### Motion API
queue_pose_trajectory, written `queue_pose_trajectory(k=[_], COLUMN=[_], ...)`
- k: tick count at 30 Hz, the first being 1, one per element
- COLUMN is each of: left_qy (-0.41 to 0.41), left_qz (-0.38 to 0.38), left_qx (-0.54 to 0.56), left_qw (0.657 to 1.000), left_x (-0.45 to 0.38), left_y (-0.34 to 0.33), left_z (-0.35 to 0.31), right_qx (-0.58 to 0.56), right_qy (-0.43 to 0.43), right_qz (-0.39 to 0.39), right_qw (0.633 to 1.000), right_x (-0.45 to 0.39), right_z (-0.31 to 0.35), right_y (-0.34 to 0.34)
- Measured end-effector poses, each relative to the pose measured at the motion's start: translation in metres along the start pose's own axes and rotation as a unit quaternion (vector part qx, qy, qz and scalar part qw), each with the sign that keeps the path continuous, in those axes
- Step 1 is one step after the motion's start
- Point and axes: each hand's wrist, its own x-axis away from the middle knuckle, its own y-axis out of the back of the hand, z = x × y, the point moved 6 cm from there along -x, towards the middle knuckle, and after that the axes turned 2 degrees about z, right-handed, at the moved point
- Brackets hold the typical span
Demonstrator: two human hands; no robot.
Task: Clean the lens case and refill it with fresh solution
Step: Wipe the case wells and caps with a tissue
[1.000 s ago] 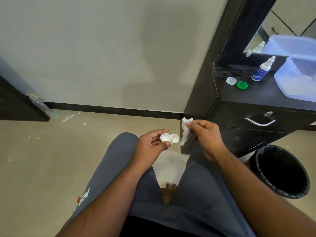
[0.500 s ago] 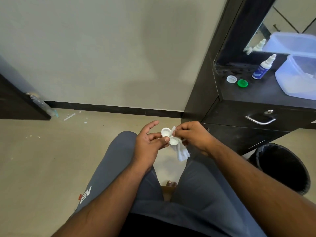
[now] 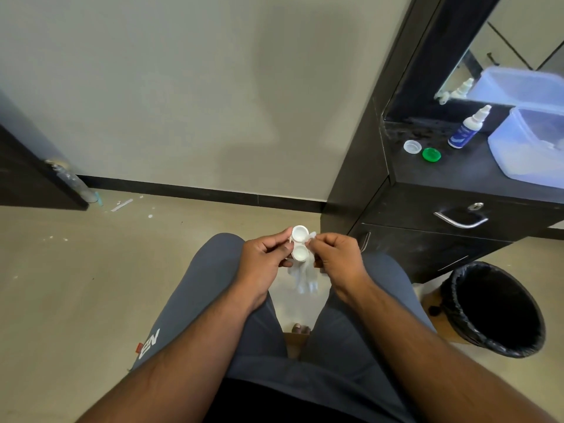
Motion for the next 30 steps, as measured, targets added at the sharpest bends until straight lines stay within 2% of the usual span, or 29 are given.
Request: queue_pose_trajectory(k=[3,9,14,18,23,27,30], left_qy=[-0.013,-0.048,-0.060,-0.067,-0.083,-0.104,-0.107], left_qz=[-0.002,0.024,0.031,0.012,0.010,0.015,0.000], left_qx=[-0.011,-0.075,-0.100,-0.090,-0.132,-0.157,-0.159], left_qw=[1.000,0.996,0.993,0.994,0.988,0.982,0.981], left_x=[-0.004,-0.005,-0.003,-0.003,-0.005,0.000,0.002], left_y=[0.003,0.004,0.001,0.004,0.004,0.001,0.001], left_z=[-0.003,-0.007,-0.007,-0.011,-0.008,-0.009,-0.012], right_qx=[0.010,-0.004,0.051,0.143,0.255,0.374,0.415], right_qy=[0.009,0.011,-0.004,0.028,0.112,0.192,0.259], right_qz=[-0.021,-0.005,0.089,0.157,0.234,0.272,0.280], right_qw=[1.000,1.000,0.995,0.977,0.932,0.866,0.826], right_x=[0.001,-0.004,-0.016,-0.022,-0.023,-0.020,-0.016], right_z=[0.000,0.004,0.014,0.029,0.041,0.046,0.048], right_y=[0.002,0.011,0.011,0.010,0.000,-0.009,-0.014])
